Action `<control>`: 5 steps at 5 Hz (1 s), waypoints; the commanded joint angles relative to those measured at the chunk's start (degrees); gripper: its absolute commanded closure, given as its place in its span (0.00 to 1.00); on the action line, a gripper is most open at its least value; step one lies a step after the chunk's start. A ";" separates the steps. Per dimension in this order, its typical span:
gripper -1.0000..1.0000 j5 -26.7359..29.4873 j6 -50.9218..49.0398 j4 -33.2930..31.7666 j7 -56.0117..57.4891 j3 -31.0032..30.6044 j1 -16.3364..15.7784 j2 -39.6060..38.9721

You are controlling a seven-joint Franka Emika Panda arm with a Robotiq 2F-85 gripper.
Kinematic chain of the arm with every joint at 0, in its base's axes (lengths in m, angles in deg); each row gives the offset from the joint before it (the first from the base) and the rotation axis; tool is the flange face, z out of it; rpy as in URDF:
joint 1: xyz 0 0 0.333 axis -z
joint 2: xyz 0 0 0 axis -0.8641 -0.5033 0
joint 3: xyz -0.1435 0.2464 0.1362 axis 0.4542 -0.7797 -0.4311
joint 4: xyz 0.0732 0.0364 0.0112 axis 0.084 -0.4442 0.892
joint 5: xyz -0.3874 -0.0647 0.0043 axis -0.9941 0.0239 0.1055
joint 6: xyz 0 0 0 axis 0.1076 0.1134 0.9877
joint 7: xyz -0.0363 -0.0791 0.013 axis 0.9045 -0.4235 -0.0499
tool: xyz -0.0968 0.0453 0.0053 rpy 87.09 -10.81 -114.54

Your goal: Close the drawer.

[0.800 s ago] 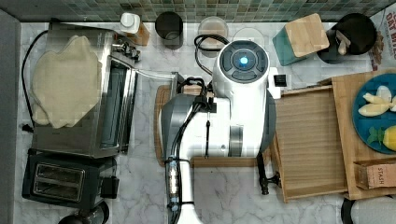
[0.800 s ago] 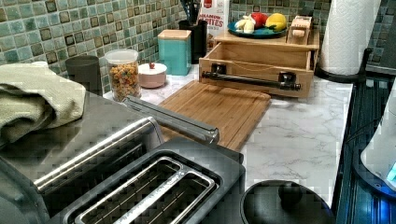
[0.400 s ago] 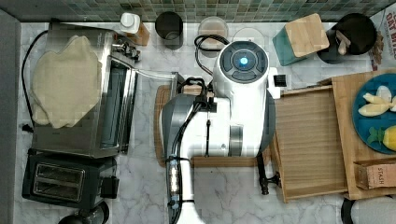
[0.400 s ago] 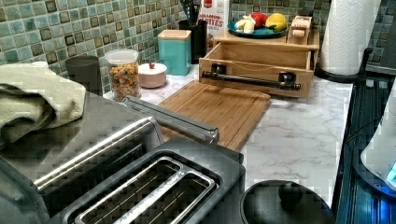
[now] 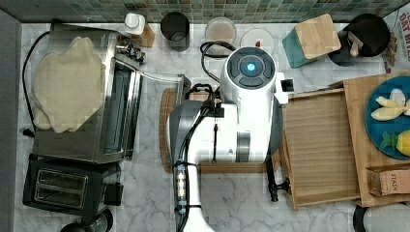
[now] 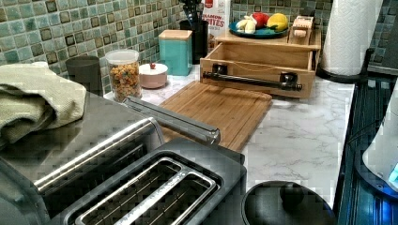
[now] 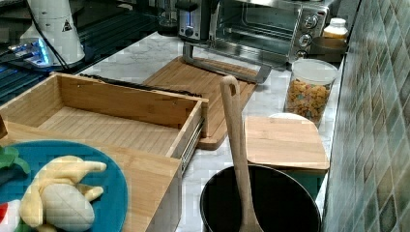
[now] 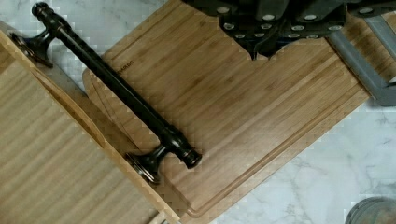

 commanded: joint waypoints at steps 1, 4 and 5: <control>1.00 0.30 3.40 -5.90 21.50 -1.43 -0.74 3.16; 1.00 -0.62 18.73 -20.92 34.42 -1.03 -0.33 7.39; 1.00 -1.96 23.30 -23.93 36.36 -0.57 0.11 6.52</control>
